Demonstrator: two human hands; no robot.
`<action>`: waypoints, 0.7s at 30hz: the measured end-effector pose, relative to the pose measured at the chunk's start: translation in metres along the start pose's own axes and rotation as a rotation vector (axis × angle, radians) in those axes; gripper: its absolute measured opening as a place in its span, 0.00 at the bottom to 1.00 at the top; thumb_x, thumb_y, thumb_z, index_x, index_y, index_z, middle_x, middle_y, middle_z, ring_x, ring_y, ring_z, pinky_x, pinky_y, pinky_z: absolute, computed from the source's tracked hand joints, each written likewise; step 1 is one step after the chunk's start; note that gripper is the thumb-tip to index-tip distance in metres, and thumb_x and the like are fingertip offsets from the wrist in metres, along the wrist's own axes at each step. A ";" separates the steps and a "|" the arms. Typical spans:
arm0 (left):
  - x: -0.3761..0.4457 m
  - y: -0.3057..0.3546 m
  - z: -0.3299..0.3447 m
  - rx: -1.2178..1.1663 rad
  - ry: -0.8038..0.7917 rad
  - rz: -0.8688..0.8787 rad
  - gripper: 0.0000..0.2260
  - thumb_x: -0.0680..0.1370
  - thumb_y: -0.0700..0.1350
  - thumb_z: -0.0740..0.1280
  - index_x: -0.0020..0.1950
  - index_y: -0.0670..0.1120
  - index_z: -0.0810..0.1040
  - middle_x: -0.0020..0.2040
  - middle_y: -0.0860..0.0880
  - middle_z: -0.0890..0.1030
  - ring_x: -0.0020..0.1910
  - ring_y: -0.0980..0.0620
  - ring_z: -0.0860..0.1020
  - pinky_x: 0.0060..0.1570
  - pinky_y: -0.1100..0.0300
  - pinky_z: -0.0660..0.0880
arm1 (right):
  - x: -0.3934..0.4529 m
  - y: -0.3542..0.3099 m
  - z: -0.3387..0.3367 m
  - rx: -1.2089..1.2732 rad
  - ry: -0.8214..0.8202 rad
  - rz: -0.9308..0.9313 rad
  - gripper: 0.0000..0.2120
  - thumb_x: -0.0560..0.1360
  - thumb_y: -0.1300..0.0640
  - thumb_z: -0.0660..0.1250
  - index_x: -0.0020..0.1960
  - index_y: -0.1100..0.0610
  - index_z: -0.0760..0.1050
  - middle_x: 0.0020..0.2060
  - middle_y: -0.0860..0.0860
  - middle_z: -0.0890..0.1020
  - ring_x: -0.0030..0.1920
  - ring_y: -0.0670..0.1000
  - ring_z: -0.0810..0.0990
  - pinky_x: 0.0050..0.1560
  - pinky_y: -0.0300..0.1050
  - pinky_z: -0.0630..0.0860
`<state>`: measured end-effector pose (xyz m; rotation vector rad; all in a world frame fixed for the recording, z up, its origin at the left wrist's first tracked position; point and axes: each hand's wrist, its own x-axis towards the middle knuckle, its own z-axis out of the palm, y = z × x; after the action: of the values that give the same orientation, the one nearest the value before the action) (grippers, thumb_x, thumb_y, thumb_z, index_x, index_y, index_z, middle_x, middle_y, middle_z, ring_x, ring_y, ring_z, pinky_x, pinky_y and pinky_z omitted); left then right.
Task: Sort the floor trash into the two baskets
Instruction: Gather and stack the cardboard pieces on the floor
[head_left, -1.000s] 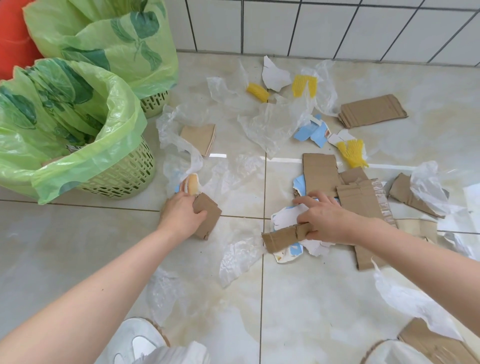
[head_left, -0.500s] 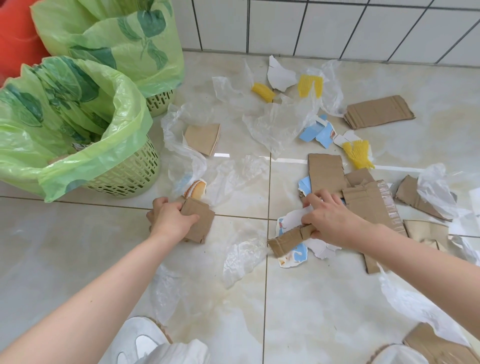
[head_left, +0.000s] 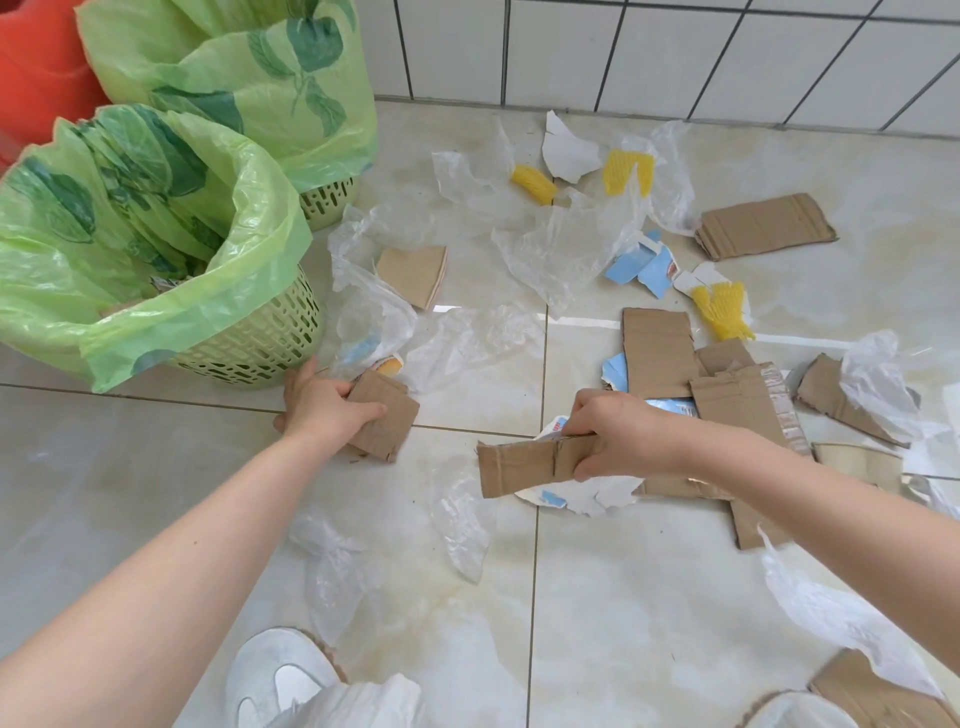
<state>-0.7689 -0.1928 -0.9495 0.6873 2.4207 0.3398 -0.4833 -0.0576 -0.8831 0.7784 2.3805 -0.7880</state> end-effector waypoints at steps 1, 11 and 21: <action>0.002 -0.001 0.000 0.008 -0.023 -0.002 0.11 0.66 0.52 0.77 0.43 0.48 0.83 0.78 0.49 0.55 0.76 0.48 0.53 0.71 0.44 0.57 | 0.000 -0.002 -0.001 0.036 -0.001 -0.007 0.10 0.70 0.54 0.71 0.50 0.55 0.79 0.51 0.52 0.73 0.50 0.53 0.74 0.50 0.48 0.73; -0.027 -0.006 0.012 0.126 -0.101 -0.147 0.15 0.64 0.61 0.76 0.43 0.53 0.82 0.62 0.47 0.70 0.62 0.41 0.65 0.61 0.51 0.67 | -0.003 0.002 0.003 0.115 -0.014 0.004 0.07 0.69 0.53 0.72 0.39 0.51 0.74 0.48 0.52 0.73 0.46 0.52 0.74 0.46 0.47 0.72; -0.062 -0.016 -0.017 -0.316 -0.630 -0.428 0.18 0.63 0.51 0.80 0.46 0.45 0.81 0.38 0.47 0.82 0.37 0.52 0.75 0.33 0.62 0.64 | -0.009 -0.007 -0.006 0.225 0.011 -0.001 0.07 0.69 0.53 0.73 0.36 0.51 0.76 0.46 0.51 0.75 0.38 0.44 0.71 0.38 0.39 0.69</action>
<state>-0.7429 -0.2413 -0.9128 0.0946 1.7903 0.2668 -0.4827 -0.0616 -0.8713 0.8717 2.3277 -1.0682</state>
